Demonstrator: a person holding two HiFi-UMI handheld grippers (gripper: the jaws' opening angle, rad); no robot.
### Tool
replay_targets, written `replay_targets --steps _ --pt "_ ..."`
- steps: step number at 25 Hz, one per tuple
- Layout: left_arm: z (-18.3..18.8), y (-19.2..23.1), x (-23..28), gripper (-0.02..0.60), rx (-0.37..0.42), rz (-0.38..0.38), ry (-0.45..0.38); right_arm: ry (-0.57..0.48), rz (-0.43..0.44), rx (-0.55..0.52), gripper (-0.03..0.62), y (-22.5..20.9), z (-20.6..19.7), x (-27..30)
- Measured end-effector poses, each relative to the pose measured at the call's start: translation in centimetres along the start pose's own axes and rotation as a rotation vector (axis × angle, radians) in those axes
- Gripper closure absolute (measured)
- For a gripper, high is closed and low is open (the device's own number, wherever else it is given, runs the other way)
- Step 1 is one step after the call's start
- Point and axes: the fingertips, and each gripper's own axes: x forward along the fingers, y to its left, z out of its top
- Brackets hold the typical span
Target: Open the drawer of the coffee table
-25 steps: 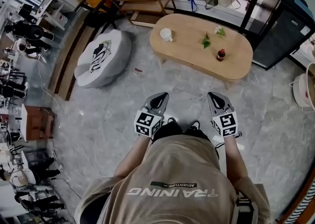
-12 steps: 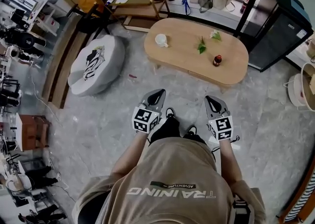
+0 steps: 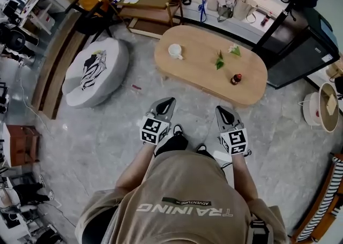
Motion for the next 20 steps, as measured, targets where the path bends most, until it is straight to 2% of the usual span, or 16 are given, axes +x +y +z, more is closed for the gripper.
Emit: replay_targets --steps 5,9,14,20 --pt "-0.5 3.2 1.4 0.575 -0.005 -0.027 0.001 0.002 -0.022 0.000 0.589 0.0 1.3 3.9" --pt "-1.0 4.9 2.9 0.575 0.008 -0.020 0.018 -0.009 -0.043 0.000 0.589 -0.9 2.1 5.8" --pt "0.1 5.9 4.4 0.575 0.009 0.011 0.008 -0.032 -0.035 0.007 0.589 -2.6 2.8 6.8" --pt "-0.6 5.5 6.5 0.575 0.017 0.008 0.015 -0.046 -0.033 0.054 0.589 -5.0 1.0 8.3"
